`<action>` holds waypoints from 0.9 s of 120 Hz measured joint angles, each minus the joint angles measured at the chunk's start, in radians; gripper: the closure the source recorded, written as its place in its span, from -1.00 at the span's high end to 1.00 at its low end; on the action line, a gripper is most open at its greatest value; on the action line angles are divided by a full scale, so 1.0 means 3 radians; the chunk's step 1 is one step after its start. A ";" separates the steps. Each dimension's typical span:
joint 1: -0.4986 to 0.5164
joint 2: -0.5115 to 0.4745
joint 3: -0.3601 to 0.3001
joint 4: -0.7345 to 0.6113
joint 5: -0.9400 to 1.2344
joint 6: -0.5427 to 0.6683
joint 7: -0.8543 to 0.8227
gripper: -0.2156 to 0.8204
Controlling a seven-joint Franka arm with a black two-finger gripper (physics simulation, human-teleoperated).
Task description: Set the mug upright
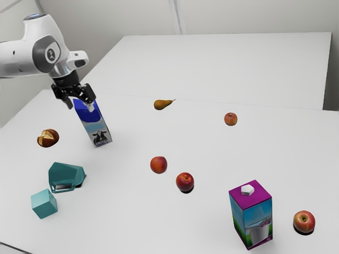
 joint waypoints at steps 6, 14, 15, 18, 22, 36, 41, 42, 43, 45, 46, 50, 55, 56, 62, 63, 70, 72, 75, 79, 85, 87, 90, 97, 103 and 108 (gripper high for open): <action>-0.0020 -0.0008 0.0008 -0.0028 0.0001 0.0003 -0.0003 0.58; -0.0025 -0.0034 0.0018 -0.0064 0.0025 0.0014 0.0005 0.58; -0.0023 -0.0037 0.0019 -0.0068 0.0032 0.0017 0.0007 0.58; -0.0020 -0.0048 0.0024 -0.0090 0.0048 0.0027 0.0013 0.58; -0.0017 -0.0076 0.0036 -0.0162 0.0053 0.0042 0.0023 0.58; 0.0030 -0.0105 0.0104 -0.0388 -0.0009 0.0120 0.0124 0.58; 0.0061 -0.0104 0.0128 -0.0437 -0.0029 0.0154 0.0175 0.58; 0.0067 -0.0104 0.0132 -0.0445 -0.0032 0.0160 0.0186 0.58; 0.0075 -0.0104 0.0136 -0.0452 -0.0035 0.0166 0.0197 0.58; 0.0085 -0.0103 0.0149 -0.0467 -0.0041 0.0178 0.0218 0.58; 0.0090 -0.0102 0.0156 -0.0473 -0.0044 0.0183 0.0229 0.58; 0.0121 -0.0098 0.0174 -0.0498 -0.0053 0.0202 0.0274 0.58; 0.0174 -0.0090 0.0187 -0.0521 -0.0067 0.0223 0.0334 0.58; 0.0186 -0.0087 0.0189 -0.0524 -0.0070 0.0226 0.0347 0.58; 0.0249 -0.0060 0.0211 -0.0537 -0.0092 0.0246 0.0431 0.58; 0.0261 -0.0053 0.0214 -0.0538 -0.0095 0.0249 0.0445 0.58; 0.0319 0.0002 0.0254 -0.0543 -0.0123 0.0274 0.0550 0.58; 0.0335 0.0020 0.0263 -0.0544 -0.0132 0.0281 0.0580 0.58; 0.0357 0.0046 0.0273 -0.0542 -0.0145 0.0290 0.0625 0.58; 0.0373 0.0085 0.0283 -0.0538 -0.0160 0.0301 0.0684 0.58; 0.0357 0.0130 0.0301 -0.0533 -0.0191 0.0315 0.0772 0.58; 0.0343 0.0143 0.0312 -0.0532 -0.0202 0.0319 0.0801 0.58; 0.0327 0.0161 0.0324 -0.0531 -0.0216 0.0324 0.0844 0.58; 0.0319 0.0203 0.0337 -0.0523 -0.0253 0.0346 0.0941 0.58; 0.0351 0.0222 0.0341 -0.0521 -0.0289 0.0369 0.1021 0.58; 0.0399 0.0236 0.0343 -0.0518 -0.0314 0.0384 0.1083 0.58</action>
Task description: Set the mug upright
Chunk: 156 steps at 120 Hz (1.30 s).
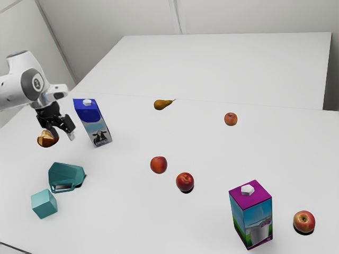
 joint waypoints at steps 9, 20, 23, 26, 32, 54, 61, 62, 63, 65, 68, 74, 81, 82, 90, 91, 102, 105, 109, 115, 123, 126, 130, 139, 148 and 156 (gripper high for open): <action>0.0115 0.0094 0.0001 0.0017 -0.0141 0.0022 0.0119 0.58; 0.0262 0.0161 0.0001 0.0023 -0.0332 0.0036 0.0258 0.58; 0.0286 0.0166 0.0001 0.0018 -0.0367 0.0035 0.0290 0.58; 0.0305 0.0170 0.0003 0.0012 -0.0396 0.0032 0.0318 0.58; 0.0330 0.0172 0.0026 0.0001 -0.0441 0.0012 0.0368 0.58; 0.0402 0.0198 0.0156 -0.0061 -0.0661 -0.0136 0.0508 0.58; 0.0424 0.0220 0.0170 -0.0094 -0.0737 -0.0188 0.0544 0.58; 0.0426 0.0222 0.0171 -0.0098 -0.0748 -0.0195 0.0549 0.58; 0.0429 0.0225 0.0172 -0.0103 -0.0758 -0.0203 0.0554 0.58; 0.0434 0.0230 0.0175 -0.0111 -0.0778 -0.0216 0.0563 0.58; 0.0440 0.0238 0.0179 -0.0124 -0.0805 -0.0238 0.0577 0.58; 0.0452 0.0265 0.0197 -0.0146 -0.0856 -0.0277 0.0603 0.58; 0.0462 0.0278 0.0232 -0.0172 -0.0905 -0.0318 0.0631 0.58; 0.0464 0.0280 0.0238 -0.0174 -0.0913 -0.0325 0.0635 0.58; 0.0499 0.0304 0.0263 -0.0182 -0.0977 -0.0383 0.0665 0.58; 0.0503 0.0309 0.0264 -0.0183 -0.0986 -0.0391 0.0668 0.58; 0.0521 0.0363 0.0291 -0.0183 -0.1082 -0.0473 0.0705 0.58; 0.0526 0.0381 0.0301 -0.0182 -0.1108 -0.0494 0.0716 0.58; 0.0531 0.0401 0.0312 -0.0181 -0.1146 -0.0520 0.0730 0.58; 0.0541 0.0426 0.0329 -0.0177 -0.1196 -0.0558 0.0751 0.58; 0.0583 0.0475 0.0338 -0.0168 -0.1282 -0.0607 0.0781 0.58; 0.0606 0.0495 0.0340 -0.0163 -0.1322 -0.0633 0.0793 0.58; 0.0628 0.0517 0.0342 -0.0153 -0.1376 -0.0671 0.0808 0.58; 0.0649 0.0573 0.0343 -0.0142 -0.1511 -0.0762 0.0846 0.58; 0.0686 0.0608 0.0344 -0.0140 -0.1624 -0.0842 0.0884 0.58; 0.0704 0.0626 0.0344 -0.0140 -0.1718 -0.0913 0.0915 0.58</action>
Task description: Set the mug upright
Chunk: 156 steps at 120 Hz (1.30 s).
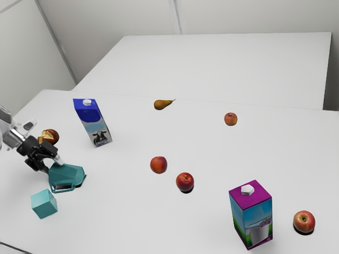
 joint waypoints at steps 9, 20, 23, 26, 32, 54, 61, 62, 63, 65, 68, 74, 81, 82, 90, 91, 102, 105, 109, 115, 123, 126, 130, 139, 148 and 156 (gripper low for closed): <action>0.0035 0.0014 0.0000 0.0000 -0.0088 -0.0070 0.0032 0.58; 0.0065 0.0048 0.0000 0.0001 -0.0218 -0.0151 0.0065 0.58; 0.0070 0.0063 0.0000 0.0002 -0.0249 -0.0173 0.0074 0.58; 0.0080 0.0079 0.0000 0.0003 -0.0281 -0.0196 0.0082 0.58; 0.0095 0.0100 0.0000 0.0004 -0.0339 -0.0242 0.0097 0.58; 0.0148 0.0146 0.0009 -0.0003 -0.0497 -0.0402 0.0144 0.57; 0.0156 0.0147 0.0013 -0.0004 -0.0525 -0.0439 0.0160 0.52; 0.0157 0.0147 0.0013 -0.0004 -0.0528 -0.0444 0.0162 0.51; 0.0158 0.0148 0.0013 -0.0004 -0.0531 -0.0449 0.0164 0.49; 0.0160 0.0148 0.0014 -0.0004 -0.0539 -0.0460 0.0169 0.47; 0.0162 0.0148 0.0015 -0.0004 -0.0552 -0.0474 0.0176 0.43; 0.0163 0.0148 0.0016 -0.0005 -0.0574 -0.0499 0.0189 0.33; 0.0164 0.0146 0.0019 -0.0005 -0.0591 -0.0525 0.0203 0.20; 0.0163 0.0146 0.0022 -0.0005 -0.0593 -0.0529 0.0205 0.19; 0.0164 0.0141 0.0036 -0.0005 -0.0604 -0.0557 0.0220 0.05; 0.0164 0.0140 0.0036 -0.0005 -0.0605 -0.0560 0.0222 0.03; 0.0163 0.0134 0.0043 -0.0002 -0.0612 -0.0591 0.0239 -0.23; 0.0164 0.0134 0.0044 -0.0002 -0.0613 -0.0600 0.0244 -0.32; 0.0164 0.0131 0.0045 -0.0001 -0.0615 -0.0612 0.0250 -0.42; 0.0164 0.0122 0.0046 -0.0002 -0.0619 -0.0631 0.0258 -0.55; 0.0165 0.0109 0.0054 -0.0004 -0.0647 -0.0667 0.0271 -0.67; 0.0166 0.0106 0.0061 -0.0006 -0.0657 -0.0682 0.0276 -0.71; 0.0168 0.0104 0.0066 -0.0008 -0.0669 -0.0704 0.0283 -0.75; 0.0169 0.0099 0.0070 -0.0013 -0.0704 -0.0756 0.0299 -0.81; 0.0172 0.0097 0.0071 -0.0018 -0.0732 -0.0796 0.0315 -0.85; 0.0174 0.0096 0.0072 -0.0019 -0.0758 -0.0826 0.0333 -0.88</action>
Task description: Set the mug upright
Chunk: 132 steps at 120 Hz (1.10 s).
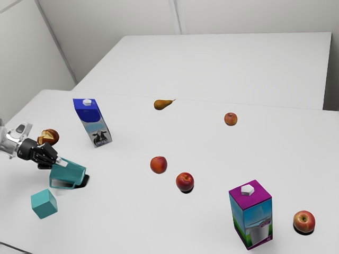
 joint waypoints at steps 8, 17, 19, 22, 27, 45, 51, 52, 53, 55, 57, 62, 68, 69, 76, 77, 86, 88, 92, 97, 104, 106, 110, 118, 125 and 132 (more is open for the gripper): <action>-0.0001 -0.0021 0.0000 -0.0001 -0.0015 -0.0022 0.0024 -0.90; -0.0012 -0.0057 0.0003 -0.0001 -0.0026 -0.0038 0.0052 -0.91; -0.0017 -0.0062 0.0003 -0.0001 -0.0029 -0.0041 0.0058 -0.91; -0.0022 -0.0072 0.0003 -0.0001 -0.0032 -0.0047 0.0067 -0.91; -0.0036 -0.0088 0.0002 -0.0001 -0.0044 -0.0057 0.0081 -0.92; -0.0185 -0.0206 0.0004 0.0003 -0.0074 -0.0050 0.0109 -0.93; -0.0292 -0.0259 0.0004 0.0004 -0.0075 0.0006 0.0098 -0.93; -0.0310 -0.0270 0.0004 0.0003 -0.0074 0.0020 0.0096 -0.93; -0.0328 -0.0281 0.0004 0.0003 -0.0072 0.0035 0.0092 -0.93; -0.0363 -0.0299 0.0004 0.0003 -0.0060 0.0069 0.0084 -0.93; -0.0397 -0.0313 0.0004 0.0003 -0.0044 0.0107 0.0074 -0.93; -0.0506 -0.0357 0.0004 0.0003 0.0018 0.0233 0.0039 -0.93; -0.0619 -0.0416 0.0001 -0.0001 0.0114 0.0387 -0.0018 -0.93; -0.0636 -0.0427 0.0001 -0.0002 0.0130 0.0411 -0.0028 -0.93; -0.0739 -0.0515 0.0000 -0.0030 0.0247 0.0558 -0.0109 -0.93; -0.0752 -0.0529 0.0000 -0.0037 0.0262 0.0576 -0.0121 -0.93; -0.0872 -0.0641 0.0000 -0.0102 0.0393 0.0743 -0.0244 -0.93; -0.0901 -0.0661 -0.0001 -0.0117 0.0415 0.0783 -0.0274 -0.93; -0.0967 -0.0693 0.0000 -0.0144 0.0476 0.0880 -0.0345 -0.93; -0.1081 -0.0733 0.0000 -0.0174 0.0593 0.1024 -0.0456 -0.93; -0.1216 -0.0771 -0.0006 -0.0188 0.0793 0.1202 -0.0635 -0.93; -0.1244 -0.0779 -0.0008 -0.0189 0.0851 0.1248 -0.0688 -0.93; -0.1288 -0.0796 -0.0010 -0.0190 0.0962 0.1331 -0.0796 -0.93; -0.1349 -0.0829 -0.0017 -0.0194 0.1140 0.1468 -0.1010 -0.93; -0.1422 -0.0873 -0.0020 -0.0210 0.1257 0.1562 -0.1201 -0.93; -0.1495 -0.0928 -0.0020 -0.0286 0.1331 0.1654 -0.1391 -0.93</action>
